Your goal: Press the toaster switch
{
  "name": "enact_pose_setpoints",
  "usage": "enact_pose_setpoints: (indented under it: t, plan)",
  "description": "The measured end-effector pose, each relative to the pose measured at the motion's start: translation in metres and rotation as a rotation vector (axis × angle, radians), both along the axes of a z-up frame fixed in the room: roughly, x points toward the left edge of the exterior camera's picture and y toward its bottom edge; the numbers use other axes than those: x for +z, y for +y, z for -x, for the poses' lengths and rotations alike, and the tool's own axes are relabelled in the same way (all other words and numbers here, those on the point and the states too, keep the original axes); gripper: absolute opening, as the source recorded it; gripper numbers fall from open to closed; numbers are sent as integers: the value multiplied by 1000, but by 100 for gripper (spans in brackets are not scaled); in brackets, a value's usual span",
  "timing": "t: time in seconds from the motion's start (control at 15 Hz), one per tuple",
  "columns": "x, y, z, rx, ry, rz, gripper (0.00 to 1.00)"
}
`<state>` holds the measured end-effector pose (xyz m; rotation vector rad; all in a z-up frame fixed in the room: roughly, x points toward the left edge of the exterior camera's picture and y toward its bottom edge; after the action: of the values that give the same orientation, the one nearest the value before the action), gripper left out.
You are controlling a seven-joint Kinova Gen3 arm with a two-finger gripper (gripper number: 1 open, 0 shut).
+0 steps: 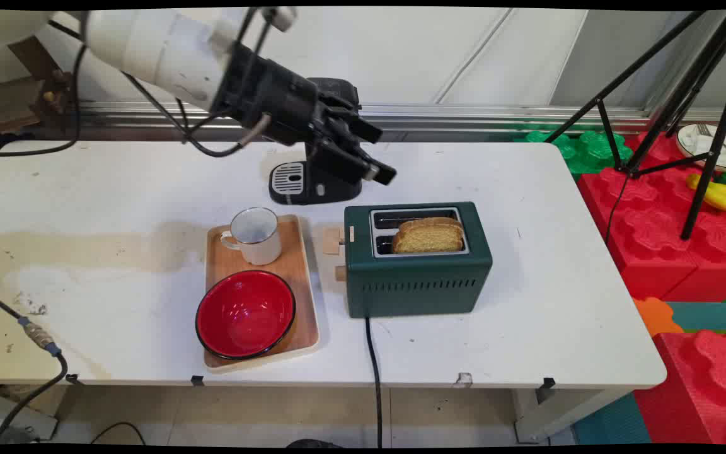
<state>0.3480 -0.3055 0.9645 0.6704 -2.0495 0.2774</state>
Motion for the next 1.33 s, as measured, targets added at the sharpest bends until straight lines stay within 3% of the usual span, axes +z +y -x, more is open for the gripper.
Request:
enact_pose_setpoints:
  t: [0.6,1.33]
  plan:
    - [12,26,-42,10,12,23,100]
    - [3,42,-60,2,2,-4,100]
